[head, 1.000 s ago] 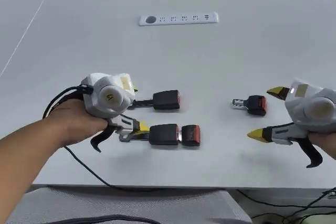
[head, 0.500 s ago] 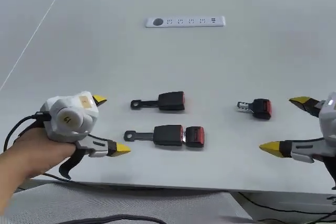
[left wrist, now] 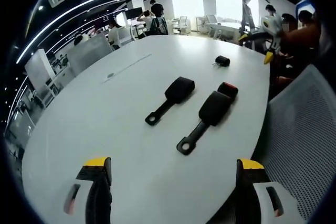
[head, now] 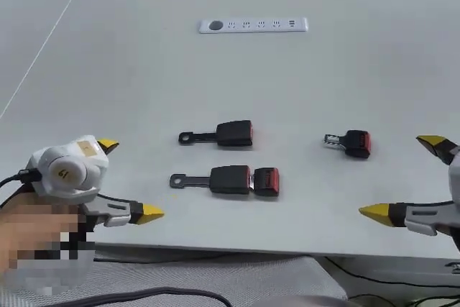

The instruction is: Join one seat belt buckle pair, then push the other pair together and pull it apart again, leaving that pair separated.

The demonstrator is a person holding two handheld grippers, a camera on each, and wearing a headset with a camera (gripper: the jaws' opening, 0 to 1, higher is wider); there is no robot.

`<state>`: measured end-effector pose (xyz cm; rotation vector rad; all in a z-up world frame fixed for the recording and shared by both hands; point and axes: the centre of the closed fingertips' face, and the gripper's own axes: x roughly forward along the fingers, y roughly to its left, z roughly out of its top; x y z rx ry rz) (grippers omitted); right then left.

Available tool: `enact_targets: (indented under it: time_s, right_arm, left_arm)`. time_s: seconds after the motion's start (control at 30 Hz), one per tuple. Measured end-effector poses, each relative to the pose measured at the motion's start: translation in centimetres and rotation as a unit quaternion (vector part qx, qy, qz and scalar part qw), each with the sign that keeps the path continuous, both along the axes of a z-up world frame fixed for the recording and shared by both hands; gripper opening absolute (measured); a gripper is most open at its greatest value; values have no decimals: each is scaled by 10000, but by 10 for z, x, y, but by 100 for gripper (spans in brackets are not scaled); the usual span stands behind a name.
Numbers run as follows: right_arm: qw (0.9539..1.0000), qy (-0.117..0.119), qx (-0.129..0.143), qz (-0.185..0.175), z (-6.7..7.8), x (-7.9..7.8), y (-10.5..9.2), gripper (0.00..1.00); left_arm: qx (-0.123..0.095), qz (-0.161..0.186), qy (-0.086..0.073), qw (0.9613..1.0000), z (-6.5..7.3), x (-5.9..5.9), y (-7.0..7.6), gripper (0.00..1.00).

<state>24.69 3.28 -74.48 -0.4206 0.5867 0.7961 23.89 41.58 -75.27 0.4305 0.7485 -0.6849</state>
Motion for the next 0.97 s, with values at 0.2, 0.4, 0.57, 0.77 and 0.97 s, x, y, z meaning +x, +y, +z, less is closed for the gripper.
enact_targets:
  time_s: [0.2,0.4,0.57,0.77,0.97]
  right_arm:
    - [9998,58,152,-141,0,0,3,100]
    - [9996,116,216,-154,1,0,8,100]
    - [9992,158,276,-239,1,0,10,100]
    - [9988,171,323,-328,-1,-2,13,100]
    - [9982,230,360,-414,-4,-6,13,100]
  left_arm:
    - [-106,226,30,9997,1,-2,8,100]
    - [-60,206,10,9998,0,-6,10,100]
    - [-71,317,29,9995,-1,-6,14,100]
    - [-72,294,9,9995,1,-6,14,100]
    - [-65,272,-6,9996,1,-5,13,100]
